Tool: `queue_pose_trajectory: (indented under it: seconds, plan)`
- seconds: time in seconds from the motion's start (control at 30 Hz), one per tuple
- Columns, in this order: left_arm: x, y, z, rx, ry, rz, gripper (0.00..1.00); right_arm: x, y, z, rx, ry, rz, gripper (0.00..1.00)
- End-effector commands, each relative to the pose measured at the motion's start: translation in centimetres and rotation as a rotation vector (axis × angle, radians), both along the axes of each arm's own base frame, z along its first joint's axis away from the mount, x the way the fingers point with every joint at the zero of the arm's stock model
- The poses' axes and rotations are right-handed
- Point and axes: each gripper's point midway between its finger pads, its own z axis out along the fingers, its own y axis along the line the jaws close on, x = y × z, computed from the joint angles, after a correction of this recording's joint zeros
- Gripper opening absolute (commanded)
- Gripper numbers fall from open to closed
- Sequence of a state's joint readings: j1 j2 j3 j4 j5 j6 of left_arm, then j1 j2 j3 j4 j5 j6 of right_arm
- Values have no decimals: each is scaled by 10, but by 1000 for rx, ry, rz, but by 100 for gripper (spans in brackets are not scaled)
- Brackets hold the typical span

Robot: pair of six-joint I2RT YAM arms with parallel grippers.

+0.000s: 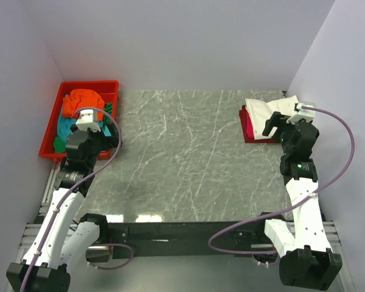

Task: Fold and stack the t-shirts
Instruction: Grab the tshirt from the pile

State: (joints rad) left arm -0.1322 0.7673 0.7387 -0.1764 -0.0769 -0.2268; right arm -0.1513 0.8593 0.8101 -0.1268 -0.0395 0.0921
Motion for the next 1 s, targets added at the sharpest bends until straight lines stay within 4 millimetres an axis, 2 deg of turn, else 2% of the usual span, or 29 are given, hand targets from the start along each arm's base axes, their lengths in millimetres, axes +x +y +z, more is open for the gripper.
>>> queue_pose_trajectory:
  seconds: [0.0,0.1,0.13,0.17,0.23,0.27,0.3,0.33,0.4,0.47,0.5,0.57,0.63,0.67,0.7,0.73,0.77,0.83,0.87,0.93,0.97]
  plan:
    - [3,0,8,-3,-47,-2,99,-2,3,14,-19,-51,23,87]
    - [3,3,12,-8,-60,15,99,-6,30,15,-52,-28,205,88]
    - [3,4,12,-8,-62,23,99,-12,56,15,-114,-26,386,88]
    - [4,5,14,-16,-63,26,99,-22,75,6,-128,15,525,88]
    - [7,10,23,-53,-69,43,99,-31,97,15,-183,-9,688,88]
    - [8,9,25,-86,-67,35,99,-34,111,13,-155,2,764,88]
    - [13,21,31,-111,-65,74,99,-35,116,14,-152,3,793,88]
    - [16,23,32,-135,-55,82,100,-35,121,18,-153,-4,825,88]
    - [23,53,36,-224,-45,156,99,-33,130,14,-133,-4,858,88]
    - [29,70,38,-328,-43,204,99,-35,137,-8,-126,44,878,88]
    - [35,92,33,-368,-26,262,99,-34,139,-13,-196,62,876,88]
    - [46,107,27,-443,-7,307,89,-32,136,-20,-204,75,859,88]
    - [67,126,12,-472,43,365,81,-33,135,-25,-219,86,865,88]
    - [82,133,-11,-484,108,389,80,-33,135,-28,-221,95,867,88]
    - [94,141,-5,-481,105,401,79,-32,133,-30,-233,100,859,88]
    - [103,145,-12,-479,132,406,76,-31,132,-31,-235,106,859,88]
    - [124,154,-25,-477,176,416,75,-30,132,-35,-231,119,859,88]
    - [141,159,-43,-490,243,410,72,-29,131,-37,-242,128,861,88]
    - [159,165,-56,-493,277,411,70,-30,131,-39,-236,137,865,87]
    - [174,168,-68,-507,310,398,69,-30,132,-40,-239,139,869,87]
    - [183,172,-89,-523,355,408,69,-30,131,-41,-240,141,870,87]
